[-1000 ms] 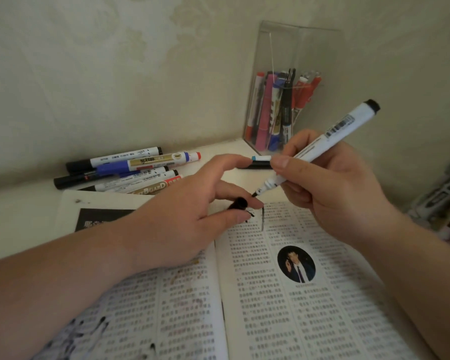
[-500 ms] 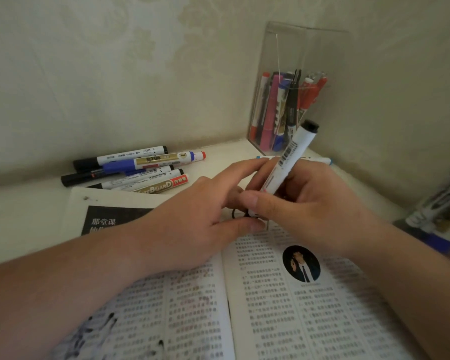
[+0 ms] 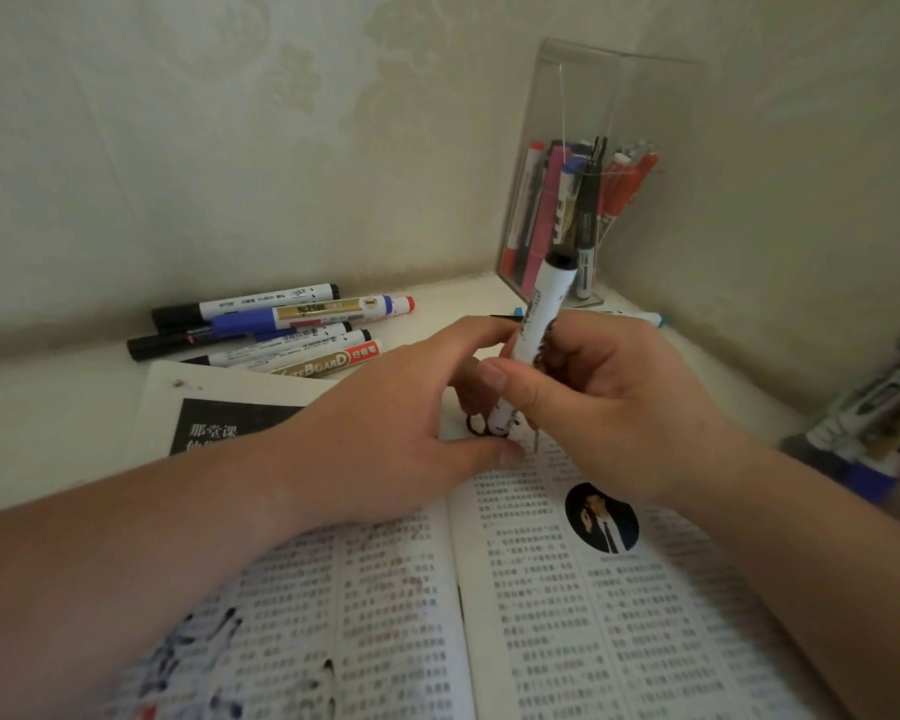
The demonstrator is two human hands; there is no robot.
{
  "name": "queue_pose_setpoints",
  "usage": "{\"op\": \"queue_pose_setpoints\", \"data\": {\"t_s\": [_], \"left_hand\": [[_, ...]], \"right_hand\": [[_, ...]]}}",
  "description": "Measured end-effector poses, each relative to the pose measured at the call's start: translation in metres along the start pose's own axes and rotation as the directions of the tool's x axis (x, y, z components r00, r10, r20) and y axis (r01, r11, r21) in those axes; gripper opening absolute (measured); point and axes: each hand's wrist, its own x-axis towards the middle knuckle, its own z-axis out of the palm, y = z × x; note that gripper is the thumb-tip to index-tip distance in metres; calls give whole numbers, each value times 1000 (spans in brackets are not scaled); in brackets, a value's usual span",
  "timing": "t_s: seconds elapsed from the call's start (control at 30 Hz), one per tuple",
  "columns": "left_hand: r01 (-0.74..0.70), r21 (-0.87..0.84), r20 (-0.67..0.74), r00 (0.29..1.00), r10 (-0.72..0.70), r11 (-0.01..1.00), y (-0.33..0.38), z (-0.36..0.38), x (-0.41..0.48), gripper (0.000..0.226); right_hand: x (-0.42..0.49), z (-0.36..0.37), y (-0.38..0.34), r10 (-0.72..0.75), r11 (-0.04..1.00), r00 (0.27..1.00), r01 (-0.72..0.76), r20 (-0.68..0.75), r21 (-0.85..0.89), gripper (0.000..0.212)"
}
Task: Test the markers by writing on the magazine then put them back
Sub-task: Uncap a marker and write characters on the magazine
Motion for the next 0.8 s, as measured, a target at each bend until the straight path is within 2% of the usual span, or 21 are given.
{"op": "queue_pose_setpoints", "data": {"t_s": [0.17,0.23,0.3,0.33,0.43,0.47,0.6,0.8], "left_hand": [[14,17,-46,999,-13,1000,-1,-2,-3,71],[20,-5,-44,999,-20,1000,2,-3,-3,70],[36,-38,-37,999,-38,999,4,-3,-2,74],[46,-51,-38,998,-48,998,4,-3,-2,75],[79,-81,-32,996,-82,994,1,-4,0,77],[86,-90,-31,996,-89,992,0,-4,-1,76],[94,-77,-52,994,-98,993,0,-2,-1,72],[92,-38,-70,993,-94,995,-2,0,-1,68]], "right_hand": [[3,3,-4,15,1000,1000,-15,25,10,39],[2,2,-5,14,1000,1000,-15,-14,-27,37],[0,-3,-8,48,997,995,-53,-93,-53,40],[1,-7,-9,81,996,984,-84,-158,-13,37],[6,-27,-10,224,951,892,-112,-393,288,31],[8,-32,-8,245,949,873,-128,-421,287,29],[8,-32,4,277,956,921,-292,-275,-15,20],[7,-28,6,300,951,943,-308,-145,-37,17]]}}
